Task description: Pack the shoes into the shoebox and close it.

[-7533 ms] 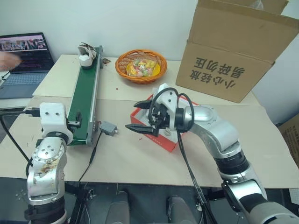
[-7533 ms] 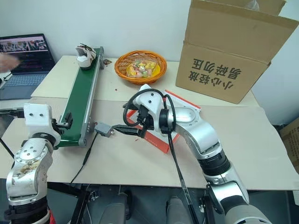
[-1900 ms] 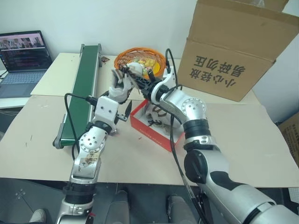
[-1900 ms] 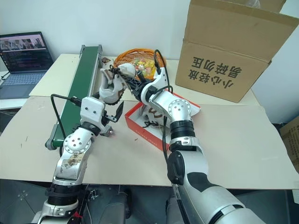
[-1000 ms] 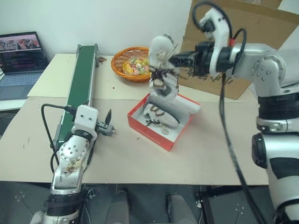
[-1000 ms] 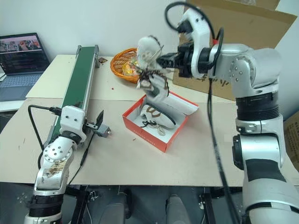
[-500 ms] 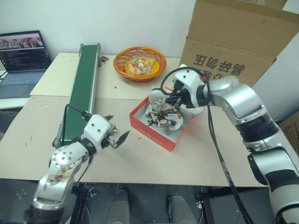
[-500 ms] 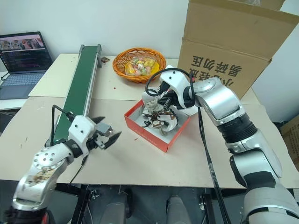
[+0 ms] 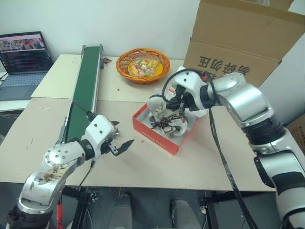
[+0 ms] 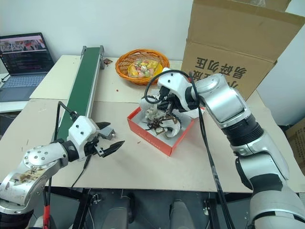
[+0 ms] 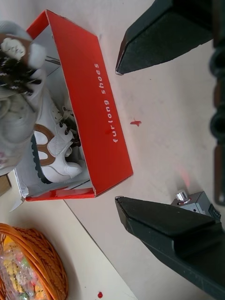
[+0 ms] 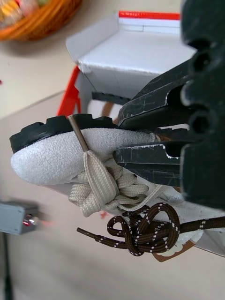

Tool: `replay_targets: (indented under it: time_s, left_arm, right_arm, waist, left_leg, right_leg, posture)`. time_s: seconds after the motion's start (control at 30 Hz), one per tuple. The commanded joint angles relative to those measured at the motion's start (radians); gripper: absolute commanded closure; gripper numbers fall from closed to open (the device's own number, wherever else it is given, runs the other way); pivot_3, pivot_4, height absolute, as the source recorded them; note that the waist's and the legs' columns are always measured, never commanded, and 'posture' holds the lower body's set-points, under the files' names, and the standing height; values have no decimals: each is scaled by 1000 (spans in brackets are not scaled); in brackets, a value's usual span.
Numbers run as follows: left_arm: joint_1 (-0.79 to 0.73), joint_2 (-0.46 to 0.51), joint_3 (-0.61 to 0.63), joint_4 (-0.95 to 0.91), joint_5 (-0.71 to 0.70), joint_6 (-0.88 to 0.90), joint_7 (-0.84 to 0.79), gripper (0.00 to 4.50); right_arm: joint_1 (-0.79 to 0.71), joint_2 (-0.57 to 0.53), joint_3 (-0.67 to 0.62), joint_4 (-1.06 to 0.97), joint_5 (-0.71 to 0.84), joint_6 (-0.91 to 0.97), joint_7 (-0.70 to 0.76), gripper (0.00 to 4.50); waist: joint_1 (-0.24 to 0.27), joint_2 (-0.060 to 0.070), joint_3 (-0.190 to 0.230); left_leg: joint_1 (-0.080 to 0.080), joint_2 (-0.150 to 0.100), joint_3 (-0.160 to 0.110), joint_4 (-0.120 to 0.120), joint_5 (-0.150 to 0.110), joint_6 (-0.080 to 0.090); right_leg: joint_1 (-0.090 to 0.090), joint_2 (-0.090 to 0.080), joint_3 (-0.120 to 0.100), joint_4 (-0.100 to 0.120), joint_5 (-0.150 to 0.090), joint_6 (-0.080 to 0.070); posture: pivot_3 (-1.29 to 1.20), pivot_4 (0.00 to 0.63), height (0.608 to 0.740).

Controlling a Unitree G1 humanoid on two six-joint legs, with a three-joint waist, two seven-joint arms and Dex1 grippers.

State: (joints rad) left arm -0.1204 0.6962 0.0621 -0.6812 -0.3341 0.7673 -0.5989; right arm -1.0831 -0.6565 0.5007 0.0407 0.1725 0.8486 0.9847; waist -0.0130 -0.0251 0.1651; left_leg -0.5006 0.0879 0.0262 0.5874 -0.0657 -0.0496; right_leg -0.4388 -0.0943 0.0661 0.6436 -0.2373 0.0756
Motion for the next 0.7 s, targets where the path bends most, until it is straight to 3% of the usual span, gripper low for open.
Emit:
replay_targets:
  time_s: [0.03, 0.37, 0.7]
  left_arm:
    - [-22, -10, 0, -32, -3, -17, 16, 50]
    - [-19, -24, -1, -49, -11, -3, 38, 50]
    - [-31, -37, -15, -66, -22, 15, 65, 50]
  right_arm:
    - [-13, 6, 17, 25, -62, -89, 25, 4362]
    - [-24, 97, 89, 202, -196, -270, 69, 4362]
    - [-97, 303, 70, 693, -300, -483, 13, 4362]
  waist:
    - [0, 0, 0]
    - [0, 0, 0]
    - [-3, 0, 0]
  left_leg:
    - [0, 0, 0, 0, 0, 0]
    - [2, 0, 0, 1, 0, 0]
    - [3, 0, 0, 1, 0, 0]
  right_leg:
    - [0, 0, 0, 0, 0, 0]
    - [2, 0, 0, 1, 0, 0]
    - [3, 1, 0, 2, 0, 0]
  posture:
    - [0, 150, 721]
    - [0, 150, 721]
    - [0, 150, 721]
